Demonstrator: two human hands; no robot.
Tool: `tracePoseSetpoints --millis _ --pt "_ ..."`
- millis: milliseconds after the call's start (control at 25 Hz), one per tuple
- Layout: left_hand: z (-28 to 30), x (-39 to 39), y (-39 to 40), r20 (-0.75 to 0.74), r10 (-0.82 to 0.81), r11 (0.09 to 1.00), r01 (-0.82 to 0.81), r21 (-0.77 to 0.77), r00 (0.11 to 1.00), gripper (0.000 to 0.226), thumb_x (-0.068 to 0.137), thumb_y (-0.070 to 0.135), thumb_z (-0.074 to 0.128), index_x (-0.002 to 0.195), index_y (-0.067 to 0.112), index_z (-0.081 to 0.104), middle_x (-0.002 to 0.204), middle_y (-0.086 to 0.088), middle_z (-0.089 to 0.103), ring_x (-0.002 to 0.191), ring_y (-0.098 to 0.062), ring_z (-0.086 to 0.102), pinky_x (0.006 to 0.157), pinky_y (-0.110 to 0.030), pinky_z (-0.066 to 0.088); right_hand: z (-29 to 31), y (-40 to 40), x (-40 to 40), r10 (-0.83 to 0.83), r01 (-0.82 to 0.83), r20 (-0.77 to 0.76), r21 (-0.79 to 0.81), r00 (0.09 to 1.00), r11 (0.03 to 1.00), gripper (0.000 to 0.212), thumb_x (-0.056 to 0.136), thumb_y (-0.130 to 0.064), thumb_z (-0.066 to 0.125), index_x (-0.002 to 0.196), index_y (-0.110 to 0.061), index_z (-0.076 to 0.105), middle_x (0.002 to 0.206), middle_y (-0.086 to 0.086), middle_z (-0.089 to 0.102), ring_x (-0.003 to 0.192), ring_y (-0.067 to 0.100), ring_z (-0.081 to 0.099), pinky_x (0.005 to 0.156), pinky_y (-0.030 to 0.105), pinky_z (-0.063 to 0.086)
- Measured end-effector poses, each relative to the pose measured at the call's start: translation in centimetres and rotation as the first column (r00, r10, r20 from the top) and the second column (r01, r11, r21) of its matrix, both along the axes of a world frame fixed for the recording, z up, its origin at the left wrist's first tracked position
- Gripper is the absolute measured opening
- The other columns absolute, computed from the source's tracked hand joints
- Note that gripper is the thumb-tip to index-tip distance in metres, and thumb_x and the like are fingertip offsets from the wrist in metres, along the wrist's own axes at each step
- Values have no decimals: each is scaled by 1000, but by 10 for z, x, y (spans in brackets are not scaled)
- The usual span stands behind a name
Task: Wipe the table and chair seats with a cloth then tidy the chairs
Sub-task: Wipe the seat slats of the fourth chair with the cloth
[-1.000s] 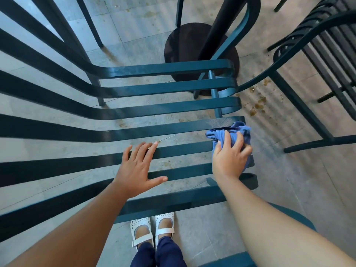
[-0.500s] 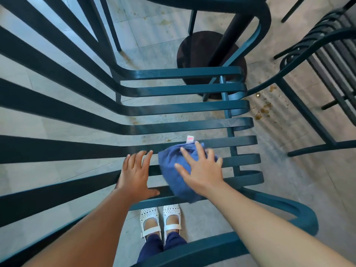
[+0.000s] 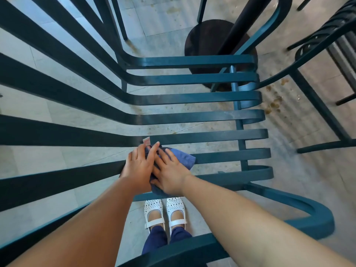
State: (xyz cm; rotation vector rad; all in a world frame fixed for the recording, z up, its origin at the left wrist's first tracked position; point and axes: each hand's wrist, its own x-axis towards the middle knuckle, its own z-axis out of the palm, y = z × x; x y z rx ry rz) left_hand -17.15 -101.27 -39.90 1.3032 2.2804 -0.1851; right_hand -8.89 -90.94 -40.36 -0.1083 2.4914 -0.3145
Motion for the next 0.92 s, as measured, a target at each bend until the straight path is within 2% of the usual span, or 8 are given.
tracePoseSetpoints --millis 120,200,280,440,600,680,760,920 --pt "-5 1 -3 46 13 999 -15 36 999 123 56 58 70 144 22 -9 132 -16 39 120 -29 43 99 -39 37 -2 15 2 22 -23 -41 -41 999 999 60 89 -49 36 137 -15 47 143 16 41 130 35 37 109 51 26" --pt "-11 4 -4 63 42 993 -49 104 997 136 33 61 78 141 18 9 120 -18 52 108 -35 54 87 -45 45 -1 22 6 57 -57 17 31 998 998 70 91 -57 38 148 -21 23 154 13 20 137 34 22 112 51 13" --pt "-6 10 4 73 49 998 -52 39 996 142 31 65 78 146 18 10 130 -16 45 116 -35 49 93 -47 40 3 36 17 21 -24 50 66 999 998 79 89 -64 36 151 -27 3 158 8 2 140 32 10 112 51 5" --pt "1 39 39 98 104 984 -88 -154 990 141 49 67 76 149 21 -11 150 -7 15 136 -25 21 111 -49 13 8 71 50 5 -8 49 72 999 997 90 83 -69 42 150 -30 -4 158 6 -7 141 34 10 110 51 4" --pt "3 68 80 176 94 992 -79 -95 980 139 52 64 77 148 21 -15 150 -6 13 139 -24 15 112 -53 5 11 117 86 -21 14 61 111 998 994 93 81 -73 40 145 -33 -13 158 5 -11 143 34 5 112 52 0" --pt "5 84 103 209 58 998 -52 -34 976 138 53 63 77 148 21 -14 150 -5 14 139 -22 14 113 -52 3 12 141 104 -27 14 82 153 996 988 90 74 -78 24 138 -34 -21 158 4 -11 143 33 4 112 53 0" --pt "4 95 118 243 6 999 -18 46 970 136 54 61 77 148 21 -13 150 -4 14 139 -20 15 114 -48 3 16 160 120 -41 25 86 171 996 985 91 67 -80 14 141 -33 -14 159 6 2 142 36 15 111 56 9" --pt "2 87 108 216 -6 1000 0 27 976 133 58 66 73 149 16 -11 148 -1 19 136 -20 20 114 -40 7 20 179 136 -106 77 103 252 989 965 94 68 -78 26 144 -22 24 143 14 44 119 39 53 95 61 37"
